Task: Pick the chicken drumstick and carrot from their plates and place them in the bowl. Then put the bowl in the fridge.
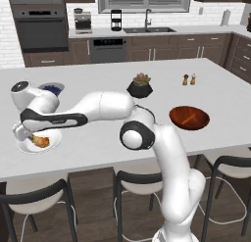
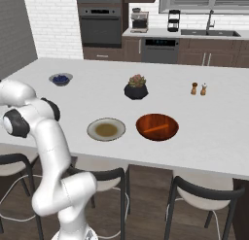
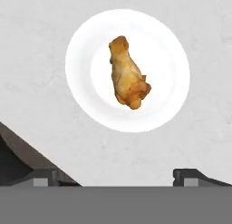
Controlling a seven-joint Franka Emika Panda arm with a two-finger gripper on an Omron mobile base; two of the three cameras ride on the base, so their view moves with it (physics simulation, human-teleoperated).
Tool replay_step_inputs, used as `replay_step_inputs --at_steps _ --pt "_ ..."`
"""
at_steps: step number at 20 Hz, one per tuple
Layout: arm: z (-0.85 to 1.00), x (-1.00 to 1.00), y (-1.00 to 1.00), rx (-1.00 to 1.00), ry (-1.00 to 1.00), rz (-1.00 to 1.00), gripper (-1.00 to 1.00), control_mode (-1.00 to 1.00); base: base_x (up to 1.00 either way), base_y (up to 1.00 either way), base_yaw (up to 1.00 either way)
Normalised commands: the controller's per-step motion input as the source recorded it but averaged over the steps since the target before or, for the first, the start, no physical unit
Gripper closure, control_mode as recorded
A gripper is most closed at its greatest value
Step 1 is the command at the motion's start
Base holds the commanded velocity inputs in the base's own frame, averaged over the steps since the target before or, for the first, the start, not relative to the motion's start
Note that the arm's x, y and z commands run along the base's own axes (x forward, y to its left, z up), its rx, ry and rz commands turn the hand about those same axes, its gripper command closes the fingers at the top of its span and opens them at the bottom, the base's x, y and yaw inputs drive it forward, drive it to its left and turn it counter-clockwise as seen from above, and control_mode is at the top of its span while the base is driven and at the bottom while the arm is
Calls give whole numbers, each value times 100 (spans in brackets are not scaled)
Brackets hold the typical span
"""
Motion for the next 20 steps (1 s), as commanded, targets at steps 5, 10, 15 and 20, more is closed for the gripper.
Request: replay_step_inputs --at_steps 5,10,15,20 --pt "4 -3 -52 32 -20 38 -100 -100 0 0 0" --pt "-9 22 -14 7 1 21 -100 -100 0 0 0" --pt "11 39 11 0 30 6 -100 -100 0 0 0" --pt "-2 38 21 -5 15 0 -100 -100 0 0 0"
